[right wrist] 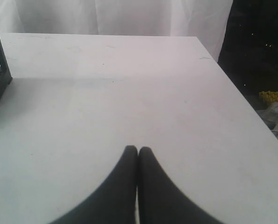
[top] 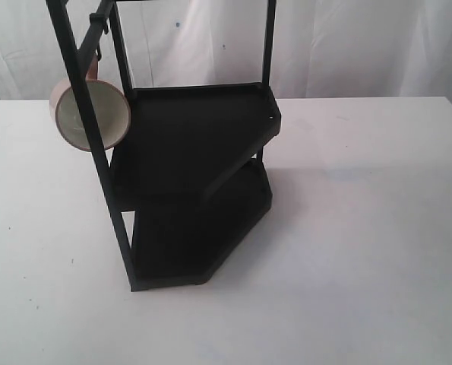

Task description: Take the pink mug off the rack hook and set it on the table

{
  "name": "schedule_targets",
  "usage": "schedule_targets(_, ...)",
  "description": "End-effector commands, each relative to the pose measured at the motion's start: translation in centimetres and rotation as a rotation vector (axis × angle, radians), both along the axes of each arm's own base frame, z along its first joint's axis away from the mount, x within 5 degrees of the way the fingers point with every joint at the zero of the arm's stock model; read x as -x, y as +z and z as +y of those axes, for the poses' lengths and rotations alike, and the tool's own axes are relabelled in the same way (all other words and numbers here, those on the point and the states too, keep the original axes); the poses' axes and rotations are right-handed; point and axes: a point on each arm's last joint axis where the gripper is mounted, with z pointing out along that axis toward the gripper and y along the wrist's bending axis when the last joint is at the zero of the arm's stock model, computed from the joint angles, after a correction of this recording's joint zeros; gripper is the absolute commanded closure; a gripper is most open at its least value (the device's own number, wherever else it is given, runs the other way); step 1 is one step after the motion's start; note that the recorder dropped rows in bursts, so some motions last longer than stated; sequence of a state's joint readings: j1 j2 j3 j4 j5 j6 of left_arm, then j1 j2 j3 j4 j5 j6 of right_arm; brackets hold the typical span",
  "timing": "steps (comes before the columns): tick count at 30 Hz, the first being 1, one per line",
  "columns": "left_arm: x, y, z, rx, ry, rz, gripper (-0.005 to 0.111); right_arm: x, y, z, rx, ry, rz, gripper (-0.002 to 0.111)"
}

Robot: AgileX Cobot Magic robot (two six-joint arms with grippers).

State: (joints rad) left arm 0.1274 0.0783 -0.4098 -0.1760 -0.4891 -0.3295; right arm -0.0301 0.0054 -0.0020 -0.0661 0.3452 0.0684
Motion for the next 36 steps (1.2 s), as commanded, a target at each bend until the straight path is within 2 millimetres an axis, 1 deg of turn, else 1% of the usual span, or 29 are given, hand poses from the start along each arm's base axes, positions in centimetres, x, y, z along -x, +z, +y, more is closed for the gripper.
schedule_targets(1, -4.4, -2.1, 0.0, -0.415, 0.160, 0.535, 0.107, 0.0, 0.0, 0.0, -0.001, -0.006, -0.007, 0.108)
schedule_targets(3, -6.0, -4.5, 0.3, -0.425, 0.129, 0.751, 0.107, 0.0, 0.0, 0.0, -0.001, -0.006, -0.007, 0.108)
schedule_targets(4, -7.0, -6.4, 0.4, -0.428, 0.090, 0.865, 0.107, 0.0, 0.0, 0.0, -0.001, -0.006, -0.007, 0.108)
schedule_targets(6, -8.0, -9.1, 0.2, -0.440, 0.034, 0.985, 0.107, 0.0, 0.0, 0.0, -0.001, -0.006, -0.007, 0.108)
schedule_targets(8, -8.4, -11.8, -0.1, -0.459, -0.022, 1.081, 0.107, 0.0, 0.0, 0.0, -0.001, -0.006, -0.007, 0.108)
schedule_targets(9, -8.5, -12.6, -0.3, -0.475, -0.041, 1.080, 0.107, 0.0, 0.0, 0.0, -0.001, -0.006, -0.007, 0.108)
schedule_targets(10, -8.6, -12.9, -0.6, -0.487, -0.055, 1.039, 0.107, 0.0, 0.0, 0.0, -0.001, -0.006, -0.007, 0.108)
schedule_targets(11, -8.6, -12.9, -0.8, -0.496, -0.067, 1.002, 0.107, 0.0, 0.0, 0.0, -0.001, -0.006, -0.007, 0.108)
schedule_targets(13, -8.6, -13.0, -0.9, -0.502, -0.075, 0.998, 0.107, 0.0, 0.0, 0.0, -0.001, -0.006, -0.007, 0.108)
schedule_targets(16, -8.5, -12.4, -0.6, -0.467, -0.071, 1.068, 0.107, 0.0, 0.0, 0.0, -0.001, -0.006, -0.007, 0.108)
schedule_targets(19, -8.5, -11.2, -0.7, -0.426, -0.094, 1.141, 0.107, 0.0, 0.0, 0.0, -0.001, -0.006, -0.007, 0.108)
schedule_targets(21, -8.4, -10.8, -0.9, -0.435, -0.129, 1.231, 0.107, 0.0, 0.0, 0.0, -0.001, -0.006, -0.007, 0.108)
schedule_targets(23, -8.4, -10.3, -1.2, -0.448, -0.162, 1.365, 0.107, 0.0, 0.0, 0.0, -0.001, -0.006, -0.007, 0.108)
schedule_targets(24, -8.4, -10.1, -1.3, -0.463, -0.179, 1.414, 0.107, 0.0, 0.0, 0.0, -0.001, -0.006, -0.007, 0.108)
schedule_targets(26, -8.5, -9.2, -1.9, -0.564, -0.244, 1.514, 0.107, 0.0, 0.0, 0.0, -0.001, -0.006, -0.007, 0.108)
schedule_targets(28, -8.7, -8.0, -2.8, -0.658, -0.342, 1.560, 0.107, 0.0, 0.0, 0.0, -0.001, -0.006, -0.007, 0.108)
schedule_targets(30, -8.7, -6.5, -3.9, -0.726, -0.460, 1.565, 0.107, 0.0, 0.0, 0.0, -0.002, -0.006, -0.007, 0.108)
schedule_targets(32, -8.6, -4.5, -4.8, -0.754, -0.567, 1.516, 0.107, 0.0, 0.0, 0.0, -0.002, -0.006, -0.007, 0.108)
schedule_targets(34, -8.8, -2.6, -5.5, -0.725, -0.621, 1.428, 0.107, 0.0, 0.0, 0.0, -0.002, -0.006, -0.007, 0.108)
schedule_targets(36, -8.9, -0.8, -5.8, -0.673, -0.632, 1.335, 0.107, 0.0, 0.0, 0.0, -0.002, -0.006, -0.007, 0.108)
